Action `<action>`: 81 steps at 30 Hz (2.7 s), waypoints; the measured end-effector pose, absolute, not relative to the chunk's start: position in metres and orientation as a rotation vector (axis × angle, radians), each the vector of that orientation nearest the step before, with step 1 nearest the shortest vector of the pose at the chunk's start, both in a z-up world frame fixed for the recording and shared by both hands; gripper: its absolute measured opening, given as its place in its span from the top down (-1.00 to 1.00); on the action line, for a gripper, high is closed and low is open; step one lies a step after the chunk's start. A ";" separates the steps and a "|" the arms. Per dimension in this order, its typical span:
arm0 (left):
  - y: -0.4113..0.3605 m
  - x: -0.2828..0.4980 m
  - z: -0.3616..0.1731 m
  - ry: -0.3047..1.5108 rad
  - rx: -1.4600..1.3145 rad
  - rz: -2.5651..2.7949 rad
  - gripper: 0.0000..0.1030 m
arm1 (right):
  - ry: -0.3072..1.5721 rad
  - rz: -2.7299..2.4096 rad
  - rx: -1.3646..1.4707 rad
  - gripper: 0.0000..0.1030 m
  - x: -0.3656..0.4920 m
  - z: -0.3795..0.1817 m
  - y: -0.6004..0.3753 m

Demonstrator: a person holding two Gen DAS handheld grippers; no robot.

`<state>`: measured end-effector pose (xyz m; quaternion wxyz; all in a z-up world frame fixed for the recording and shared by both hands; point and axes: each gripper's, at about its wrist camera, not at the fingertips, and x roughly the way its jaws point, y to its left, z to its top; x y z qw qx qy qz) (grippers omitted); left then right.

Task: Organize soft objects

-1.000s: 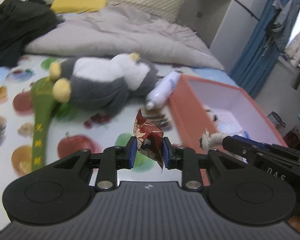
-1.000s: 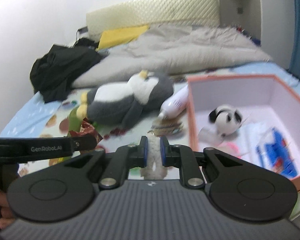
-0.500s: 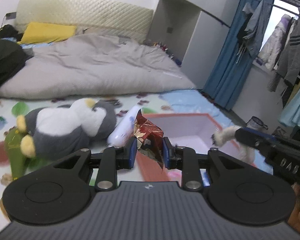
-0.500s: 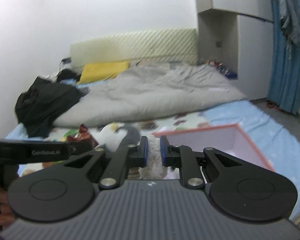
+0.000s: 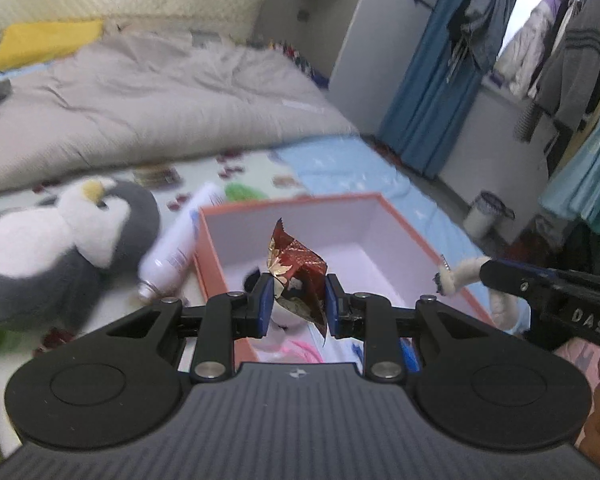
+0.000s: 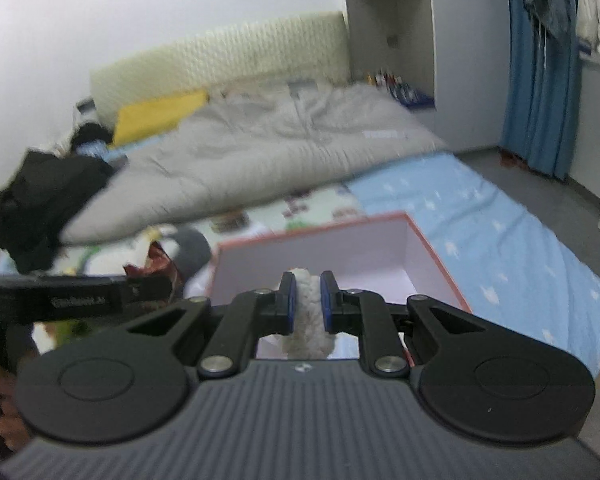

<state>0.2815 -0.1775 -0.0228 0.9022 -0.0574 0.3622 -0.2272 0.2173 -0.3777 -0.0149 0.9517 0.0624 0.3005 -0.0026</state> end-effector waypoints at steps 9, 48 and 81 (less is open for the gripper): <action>-0.214 0.305 -0.082 0.899 -0.037 -0.492 0.40 | 0.757 -0.037 0.166 0.67 0.231 -0.078 -0.400; -0.175 0.217 0.006 0.700 -0.030 -0.507 0.01 | 0.542 -0.015 0.163 0.19 0.143 -0.008 -0.387; -0.128 0.076 0.015 0.642 -0.082 -0.499 0.01 | 0.473 -0.063 0.152 0.19 0.033 -0.009 -0.355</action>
